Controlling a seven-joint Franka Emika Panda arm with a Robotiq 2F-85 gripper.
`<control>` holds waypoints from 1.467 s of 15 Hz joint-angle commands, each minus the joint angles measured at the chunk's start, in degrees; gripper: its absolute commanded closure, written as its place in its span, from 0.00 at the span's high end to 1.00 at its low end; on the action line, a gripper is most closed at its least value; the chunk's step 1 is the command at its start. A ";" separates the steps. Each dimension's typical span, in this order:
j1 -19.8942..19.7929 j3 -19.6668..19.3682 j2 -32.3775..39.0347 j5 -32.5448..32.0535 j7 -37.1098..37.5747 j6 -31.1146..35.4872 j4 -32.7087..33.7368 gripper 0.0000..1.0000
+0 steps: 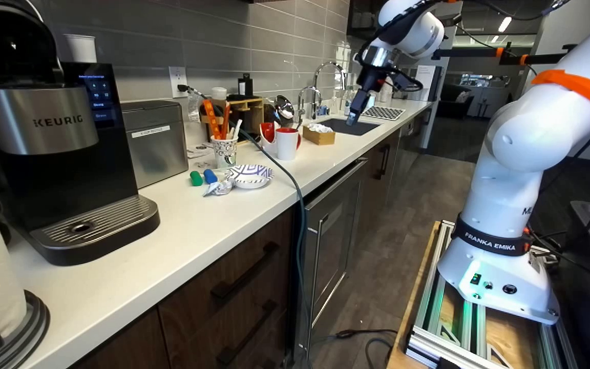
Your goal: Put the k-cup into the coffee maker
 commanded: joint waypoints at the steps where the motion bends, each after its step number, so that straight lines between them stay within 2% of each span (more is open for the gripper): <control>1: 5.78 0.87 3.92 5.58 -7.29 5.36 6.17 1.00; 6: 16.10 1.71 9.45 15.51 -18.07 13.69 15.21 1.00; 10: 24.35 2.61 13.42 27.50 -29.84 19.28 20.66 1.00; 12: 27.51 3.10 14.46 34.16 -37.18 19.30 22.80 1.00; 13: 21.94 6.40 13.11 30.49 -31.64 18.45 20.63 1.00; 15: 23.03 7.45 14.39 33.99 -35.37 18.28 22.43 1.00; 18: 22.96 7.38 14.75 34.61 -36.47 18.25 22.92 1.00; 19: 26.47 5.89 15.23 40.42 -43.35 19.67 23.92 1.00; 20: 32.12 2.52 16.52 43.54 -46.68 22.74 25.42 1.00; 22: 38.26 0.66 19.62 53.69 -55.27 25.30 29.91 1.00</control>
